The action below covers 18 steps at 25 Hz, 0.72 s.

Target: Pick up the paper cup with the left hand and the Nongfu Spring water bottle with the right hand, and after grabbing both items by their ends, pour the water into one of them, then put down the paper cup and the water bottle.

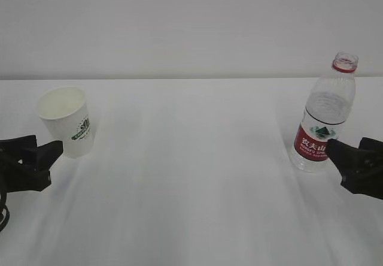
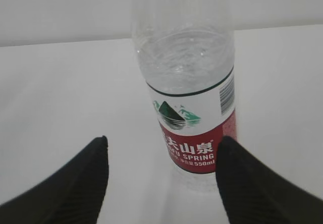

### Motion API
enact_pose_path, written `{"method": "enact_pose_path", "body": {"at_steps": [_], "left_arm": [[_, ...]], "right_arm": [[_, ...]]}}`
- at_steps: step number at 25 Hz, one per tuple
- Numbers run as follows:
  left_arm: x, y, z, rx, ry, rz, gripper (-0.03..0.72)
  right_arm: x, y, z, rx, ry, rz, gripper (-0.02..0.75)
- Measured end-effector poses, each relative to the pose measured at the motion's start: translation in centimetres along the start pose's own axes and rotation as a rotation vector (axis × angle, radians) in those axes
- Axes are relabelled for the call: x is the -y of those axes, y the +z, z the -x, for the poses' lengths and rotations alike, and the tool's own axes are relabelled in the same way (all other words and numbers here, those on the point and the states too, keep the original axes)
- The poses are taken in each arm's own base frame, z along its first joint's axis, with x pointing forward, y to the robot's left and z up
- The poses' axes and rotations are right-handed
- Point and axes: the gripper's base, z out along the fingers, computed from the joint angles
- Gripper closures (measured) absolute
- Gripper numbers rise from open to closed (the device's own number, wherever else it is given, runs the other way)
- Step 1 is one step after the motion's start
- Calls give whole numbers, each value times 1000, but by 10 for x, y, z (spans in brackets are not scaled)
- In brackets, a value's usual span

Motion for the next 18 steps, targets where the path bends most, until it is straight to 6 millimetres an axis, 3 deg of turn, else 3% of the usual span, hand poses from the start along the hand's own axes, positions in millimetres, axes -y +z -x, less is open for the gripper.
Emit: {"method": "enact_pose_path", "body": {"at_steps": [18], "left_arm": [[1, 9, -26, -77, -10, -34, 280]], "right_arm": [[12, 16, -20, -10, -57, -69, 235]]}}
